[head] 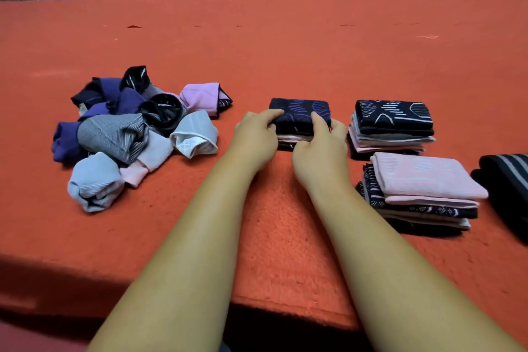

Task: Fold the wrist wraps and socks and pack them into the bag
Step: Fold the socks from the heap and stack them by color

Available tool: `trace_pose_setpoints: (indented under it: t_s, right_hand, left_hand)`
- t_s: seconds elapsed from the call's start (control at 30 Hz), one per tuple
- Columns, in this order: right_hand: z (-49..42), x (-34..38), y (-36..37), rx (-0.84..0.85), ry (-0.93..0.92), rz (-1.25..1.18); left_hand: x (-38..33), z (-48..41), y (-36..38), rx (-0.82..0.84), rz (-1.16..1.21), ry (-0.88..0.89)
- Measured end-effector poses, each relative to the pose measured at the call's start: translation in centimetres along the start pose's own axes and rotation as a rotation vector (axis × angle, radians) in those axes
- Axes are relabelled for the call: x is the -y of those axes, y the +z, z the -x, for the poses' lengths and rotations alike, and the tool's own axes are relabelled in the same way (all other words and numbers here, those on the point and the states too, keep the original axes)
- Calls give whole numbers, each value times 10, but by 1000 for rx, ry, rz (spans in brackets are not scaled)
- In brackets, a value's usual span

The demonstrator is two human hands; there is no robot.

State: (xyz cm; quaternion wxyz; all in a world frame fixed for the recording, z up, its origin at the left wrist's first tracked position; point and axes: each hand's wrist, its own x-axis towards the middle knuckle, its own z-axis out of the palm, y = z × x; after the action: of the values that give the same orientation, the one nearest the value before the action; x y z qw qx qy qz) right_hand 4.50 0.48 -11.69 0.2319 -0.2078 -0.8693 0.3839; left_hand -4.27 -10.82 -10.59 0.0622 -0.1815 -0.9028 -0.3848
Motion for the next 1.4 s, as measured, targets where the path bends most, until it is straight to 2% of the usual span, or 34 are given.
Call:
trace_pose_setpoints:
  t_s: [0.13, 0.23, 0.37, 0.5, 0.6, 0.73, 0.9, 1.17, 1.4]
  right_hand:
    - [8, 1, -6, 7, -23, -65]
    - [17, 4, -9, -55, -67, -69]
    - [27, 9, -7, -121, -191, -61]
    - [31, 11, 1, 55, -288, -64]
    - [35, 10, 2, 183, -362, -60]
    - [36, 9, 2, 294, -394, -33]
    - [35, 7, 4, 320, -420, -19]
    - [41, 6, 7, 351, -458, -9]
    - [53, 13, -2, 368, -411, -7]
  left_hand:
    - [-4, 14, -10, -17, 23, 20]
    - [-7, 27, -26, -56, 19, 55]
    - [5, 45, -53, -149, -131, 66]
    - [36, 60, -83, -277, -379, 21]
    - [59, 67, -99, -319, -437, -34]
    - [80, 65, -109, -296, -475, -32]
    - [81, 55, -112, -307, -515, -25]
    - [74, 47, -102, -320, -704, 41]
    - [72, 49, -104, -320, -659, 28]
